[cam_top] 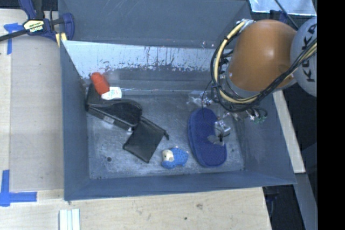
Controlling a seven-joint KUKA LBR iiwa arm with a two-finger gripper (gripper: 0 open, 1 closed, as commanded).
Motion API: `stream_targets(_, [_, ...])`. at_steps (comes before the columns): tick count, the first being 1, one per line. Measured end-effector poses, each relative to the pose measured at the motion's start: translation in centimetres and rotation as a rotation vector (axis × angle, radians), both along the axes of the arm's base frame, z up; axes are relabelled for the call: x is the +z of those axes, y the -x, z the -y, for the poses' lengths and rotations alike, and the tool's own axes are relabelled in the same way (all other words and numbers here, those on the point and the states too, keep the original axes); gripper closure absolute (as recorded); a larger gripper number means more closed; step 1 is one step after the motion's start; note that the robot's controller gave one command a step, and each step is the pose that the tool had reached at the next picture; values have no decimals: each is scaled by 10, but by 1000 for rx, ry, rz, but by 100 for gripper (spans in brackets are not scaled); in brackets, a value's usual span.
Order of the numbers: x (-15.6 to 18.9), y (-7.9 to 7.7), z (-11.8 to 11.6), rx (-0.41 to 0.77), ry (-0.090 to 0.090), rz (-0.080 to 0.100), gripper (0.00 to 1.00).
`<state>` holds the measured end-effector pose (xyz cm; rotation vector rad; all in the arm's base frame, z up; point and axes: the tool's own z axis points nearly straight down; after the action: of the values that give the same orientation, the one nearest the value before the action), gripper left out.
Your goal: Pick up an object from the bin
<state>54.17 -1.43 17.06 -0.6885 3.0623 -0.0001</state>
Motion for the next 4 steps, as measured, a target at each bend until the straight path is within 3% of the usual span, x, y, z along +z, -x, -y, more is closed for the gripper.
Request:
stream_targets(1, [-94,-47,17,479,1,-5,0])
stream_targets(2, [-91,-50,16,476,0,3,100])
stream_targets(3, [-92,-49,17,475,0,1,0])
stream_targets(4, [-99,-17,45,579,3,8,0])
